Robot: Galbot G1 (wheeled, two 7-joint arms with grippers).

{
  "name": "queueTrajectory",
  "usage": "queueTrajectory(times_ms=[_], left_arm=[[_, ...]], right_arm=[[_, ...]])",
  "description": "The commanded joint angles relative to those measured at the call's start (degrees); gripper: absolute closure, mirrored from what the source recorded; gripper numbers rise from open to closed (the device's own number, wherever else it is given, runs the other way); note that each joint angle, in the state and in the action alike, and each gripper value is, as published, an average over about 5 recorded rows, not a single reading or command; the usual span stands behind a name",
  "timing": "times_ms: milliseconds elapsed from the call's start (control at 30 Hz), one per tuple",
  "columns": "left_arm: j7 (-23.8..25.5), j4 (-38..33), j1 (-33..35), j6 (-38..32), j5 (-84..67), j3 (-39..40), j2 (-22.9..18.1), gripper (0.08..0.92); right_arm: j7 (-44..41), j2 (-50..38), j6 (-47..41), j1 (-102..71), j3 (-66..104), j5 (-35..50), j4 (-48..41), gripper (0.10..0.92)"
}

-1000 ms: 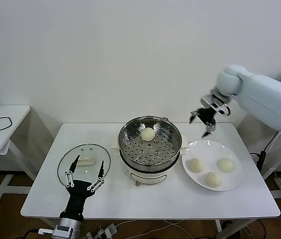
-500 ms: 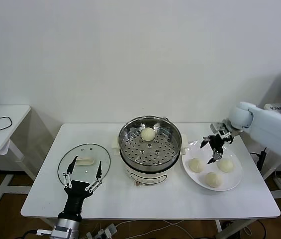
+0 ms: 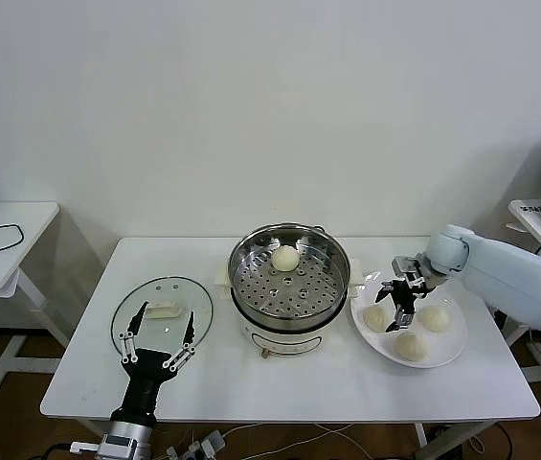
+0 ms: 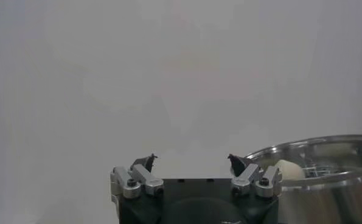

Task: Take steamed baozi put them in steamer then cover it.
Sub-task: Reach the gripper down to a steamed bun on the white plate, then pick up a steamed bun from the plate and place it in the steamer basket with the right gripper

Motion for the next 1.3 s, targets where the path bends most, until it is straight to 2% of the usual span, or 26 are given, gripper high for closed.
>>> queueTrajectory(times_ms=[33,167,433,600,767,900,1033,1167,1300], left_arm=[[-0.04,-0.13,0.01,0.03,-0.06,-0.07,-0.01,0.177],[-0.05,-0.18,0.01,-0.01,-0.1,-0.14,-0.09,0.177],[-0.16,-0.97,-0.12,0.13,-0.78,-0.73,-0.12,0.177],[-0.14,-1.32,-0.16,0.23,-0.81,-0.54,0.01,0.177],[-0.16,-1.61,-0.38,0.3,-0.81,0.03,0.32,0.177],[-0.17,-1.71,-0.7,0.34,-0.84,0.52,0.59,0.177],[-0.17,-1.93,-0.78,0.39,-0.87,0.87,0.79,0.177],[-0.19,-2.01,-0.68,0.28,-0.93,0.88,0.93,0.177],[-0.26,-1.83,-0.62,0.12,-0.94,0.79,0.87,0.177]], right_arm=[[0.94,1.17,-0.58,-1.74,0.85,-0.21,-1.76,0.206],[0.88,1.26,-0.61,-1.89,1.04,-0.23,-2.23,0.232],[0.44,0.04,-0.65,-0.27,0.63,0.25,-0.47,0.335],[-5.64,-2.37,-1.11,5.8,-0.6,0.1,1.86,0.374],[-14.45,-2.37,-1.39,21.2,-7.35,2.48,4.19,0.38],[-20.66,1.21,-1.85,33.11,-12.76,6.27,4.72,0.381],[-23.04,6.62,-2.27,40.12,-15.23,9.94,5.39,0.384],[-21.56,11.83,-3.61,42.94,-16.26,14.45,7.35,0.389],[-16.43,17.07,-6.03,41.96,-17.35,19.44,9.88,0.389]])
